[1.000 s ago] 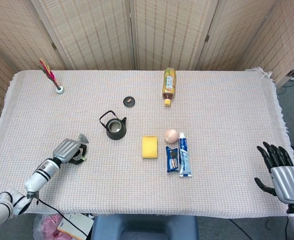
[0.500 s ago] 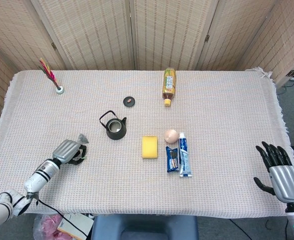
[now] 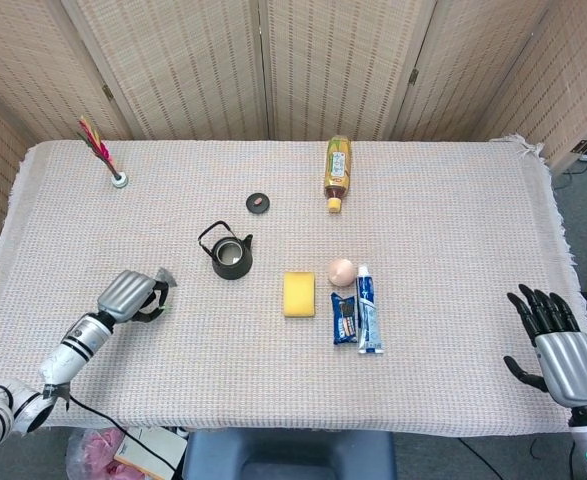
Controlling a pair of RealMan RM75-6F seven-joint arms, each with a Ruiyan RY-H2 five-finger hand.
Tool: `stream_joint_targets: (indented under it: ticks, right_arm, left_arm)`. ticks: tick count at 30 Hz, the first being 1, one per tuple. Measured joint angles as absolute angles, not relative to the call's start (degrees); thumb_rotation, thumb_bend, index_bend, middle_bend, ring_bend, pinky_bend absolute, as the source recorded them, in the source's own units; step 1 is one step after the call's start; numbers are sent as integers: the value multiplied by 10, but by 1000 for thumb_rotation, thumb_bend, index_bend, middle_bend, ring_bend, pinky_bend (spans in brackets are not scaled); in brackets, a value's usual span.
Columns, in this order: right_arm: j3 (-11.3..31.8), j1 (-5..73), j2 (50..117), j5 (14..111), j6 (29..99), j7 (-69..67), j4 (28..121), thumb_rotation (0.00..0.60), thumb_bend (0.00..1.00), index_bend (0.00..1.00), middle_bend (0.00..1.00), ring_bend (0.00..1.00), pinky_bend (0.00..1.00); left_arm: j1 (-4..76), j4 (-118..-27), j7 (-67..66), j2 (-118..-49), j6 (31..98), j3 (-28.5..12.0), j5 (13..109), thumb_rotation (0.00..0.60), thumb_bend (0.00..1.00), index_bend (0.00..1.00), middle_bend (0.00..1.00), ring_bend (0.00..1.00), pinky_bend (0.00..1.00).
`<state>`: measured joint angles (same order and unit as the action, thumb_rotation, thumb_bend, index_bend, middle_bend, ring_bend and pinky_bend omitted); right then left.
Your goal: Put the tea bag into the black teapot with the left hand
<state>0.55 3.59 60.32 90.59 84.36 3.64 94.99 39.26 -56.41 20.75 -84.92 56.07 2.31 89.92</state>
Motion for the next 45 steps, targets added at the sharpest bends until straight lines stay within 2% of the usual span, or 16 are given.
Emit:
stream_joint_targets:
  ticks: [10, 18, 30, 45]
  right_arm:
    - [-1, 30, 594, 926, 861, 12, 947, 600, 181, 0, 0, 0, 0]
    - [-3, 28, 586, 931, 865, -10, 944, 600, 182, 0, 0, 0, 0]
    - [-1, 24, 582, 923, 870, -22, 945, 600, 182, 0, 0, 0, 0]
    - [9, 34, 574, 890, 841, -47, 943, 600, 182, 0, 0, 0, 0]
  left_arm:
    - [403, -716, 87, -770, 576, -21, 869, 600, 478, 634, 1000, 1000, 1000]
    - [441, -801, -9, -727, 543, -67, 830, 600, 478, 634, 1000, 1000, 1000]
    - [512, -867, -110, -686, 485, -124, 777, 600, 478, 634, 1000, 1000, 1000]
    - [577, -873, -170, -685, 430, -150, 700, 600, 477, 634, 1000, 1000, 1000]
